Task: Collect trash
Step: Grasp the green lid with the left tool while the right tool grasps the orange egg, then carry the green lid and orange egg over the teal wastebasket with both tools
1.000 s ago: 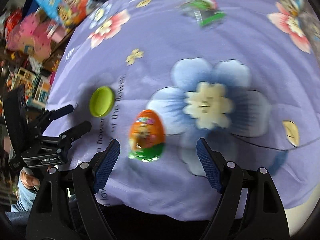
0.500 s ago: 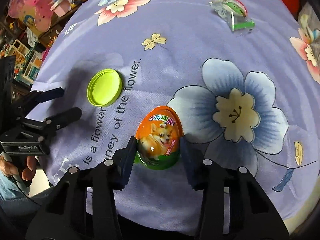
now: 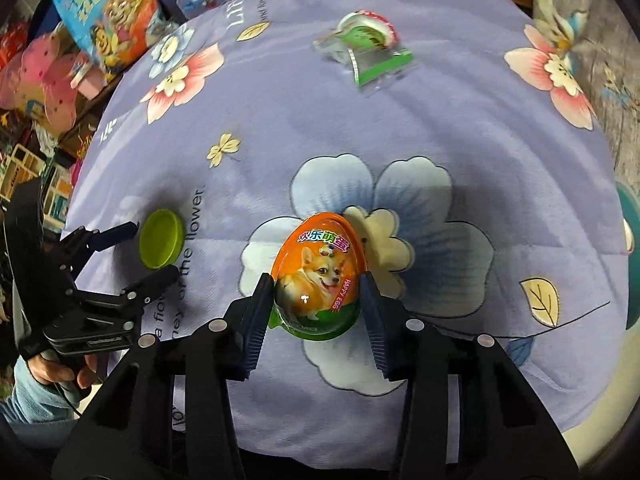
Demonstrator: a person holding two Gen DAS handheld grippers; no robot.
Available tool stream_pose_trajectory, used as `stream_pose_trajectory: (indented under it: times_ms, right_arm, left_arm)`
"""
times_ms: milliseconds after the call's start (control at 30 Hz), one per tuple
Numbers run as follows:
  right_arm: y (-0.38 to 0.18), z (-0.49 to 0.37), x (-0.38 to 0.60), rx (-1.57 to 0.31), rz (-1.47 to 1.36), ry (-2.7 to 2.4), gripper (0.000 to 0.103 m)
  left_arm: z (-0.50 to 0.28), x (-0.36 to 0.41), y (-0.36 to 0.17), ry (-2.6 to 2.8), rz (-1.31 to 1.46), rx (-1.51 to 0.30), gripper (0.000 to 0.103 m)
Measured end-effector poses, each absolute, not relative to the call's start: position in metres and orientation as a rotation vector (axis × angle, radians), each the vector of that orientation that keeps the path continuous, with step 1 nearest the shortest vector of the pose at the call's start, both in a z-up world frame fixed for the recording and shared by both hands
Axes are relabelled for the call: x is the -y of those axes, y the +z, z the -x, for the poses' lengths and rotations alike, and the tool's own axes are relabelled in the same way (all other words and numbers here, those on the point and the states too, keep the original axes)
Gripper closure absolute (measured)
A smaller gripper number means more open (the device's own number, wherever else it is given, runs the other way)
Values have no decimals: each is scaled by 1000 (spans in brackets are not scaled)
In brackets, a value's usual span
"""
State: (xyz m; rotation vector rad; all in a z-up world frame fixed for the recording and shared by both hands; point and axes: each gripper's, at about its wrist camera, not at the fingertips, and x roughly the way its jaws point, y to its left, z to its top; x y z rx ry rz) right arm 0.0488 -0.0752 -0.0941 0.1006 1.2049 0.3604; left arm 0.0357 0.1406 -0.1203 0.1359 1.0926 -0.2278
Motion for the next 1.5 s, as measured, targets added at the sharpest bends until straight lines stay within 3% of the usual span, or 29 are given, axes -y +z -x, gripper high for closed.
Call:
stream_pose_trajectory:
  times_ms: [33,100,633,1500]
  right_arm:
    - [-95,-49,76,-1205,-105,359,61]
    - [-96,-50,78,-1205,-116,361,61]
    - [-74,-62,142,-1110,-223,293,61]
    - [-32,-45,373,-860,-463,42,61]
  left_arm:
    - [-35,-139,-120,-217,-158,-1081,26]
    - [-35,-139,-117,-215,-150,-1070,47]
    - [-61,-97,-79,-306,-59,-1066,47]
    - [-103,124,-14,-569,-256,-964,46]
